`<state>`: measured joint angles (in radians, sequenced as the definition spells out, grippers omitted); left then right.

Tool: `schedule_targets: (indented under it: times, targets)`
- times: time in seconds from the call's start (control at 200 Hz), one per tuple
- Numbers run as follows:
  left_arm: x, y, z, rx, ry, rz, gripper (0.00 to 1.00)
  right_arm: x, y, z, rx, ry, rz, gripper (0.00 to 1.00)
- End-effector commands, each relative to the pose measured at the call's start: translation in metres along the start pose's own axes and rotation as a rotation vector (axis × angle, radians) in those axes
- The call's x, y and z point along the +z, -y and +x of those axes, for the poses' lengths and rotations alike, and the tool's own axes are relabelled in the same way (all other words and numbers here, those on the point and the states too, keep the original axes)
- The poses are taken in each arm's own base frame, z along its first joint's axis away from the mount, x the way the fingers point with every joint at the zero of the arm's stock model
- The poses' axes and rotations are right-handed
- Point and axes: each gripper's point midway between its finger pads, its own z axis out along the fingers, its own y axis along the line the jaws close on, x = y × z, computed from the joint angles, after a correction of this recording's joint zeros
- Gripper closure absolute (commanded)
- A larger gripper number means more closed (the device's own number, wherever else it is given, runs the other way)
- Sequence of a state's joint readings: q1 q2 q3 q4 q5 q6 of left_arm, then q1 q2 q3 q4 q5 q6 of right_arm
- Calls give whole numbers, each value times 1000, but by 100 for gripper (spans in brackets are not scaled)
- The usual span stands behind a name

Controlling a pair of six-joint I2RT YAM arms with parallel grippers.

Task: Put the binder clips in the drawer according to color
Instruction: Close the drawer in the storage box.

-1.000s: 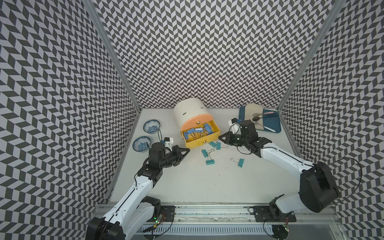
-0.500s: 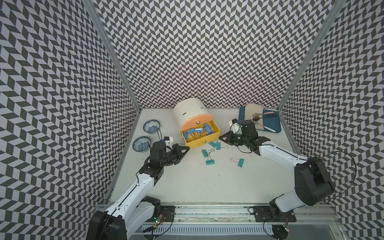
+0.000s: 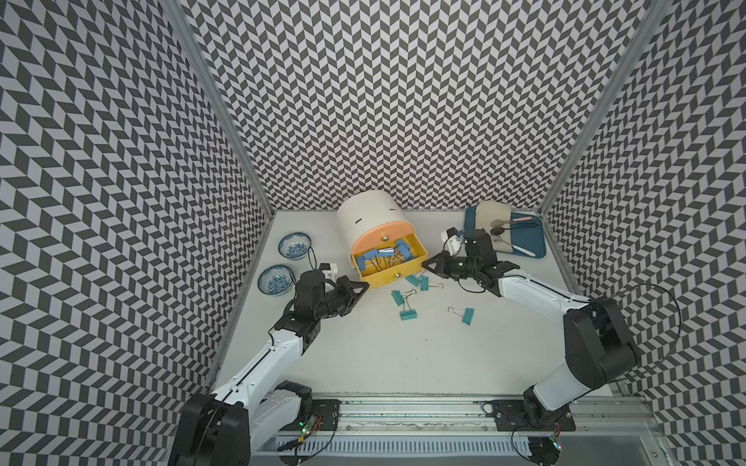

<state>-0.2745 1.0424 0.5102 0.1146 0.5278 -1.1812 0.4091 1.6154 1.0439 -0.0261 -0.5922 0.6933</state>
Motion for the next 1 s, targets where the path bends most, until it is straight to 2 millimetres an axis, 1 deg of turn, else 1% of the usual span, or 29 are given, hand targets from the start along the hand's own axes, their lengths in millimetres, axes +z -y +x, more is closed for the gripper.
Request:
schedule_targets:
  times: [0.0, 0.32, 0.716, 0.992]
  targets:
    - [1, 20, -13, 50, 35, 44, 100, 1, -14, -17, -30, 39, -51, 100]
    - [9, 17, -19, 46, 30, 38, 100, 6, -16, -24, -27, 45, -58, 100]
    - [17, 19, -37, 57, 36, 29, 100, 15, -21, -37, -27, 55, -74, 100]
    - [22, 18, -45, 54, 34, 25, 100, 24, -22, -46, -25, 57, -79, 100]
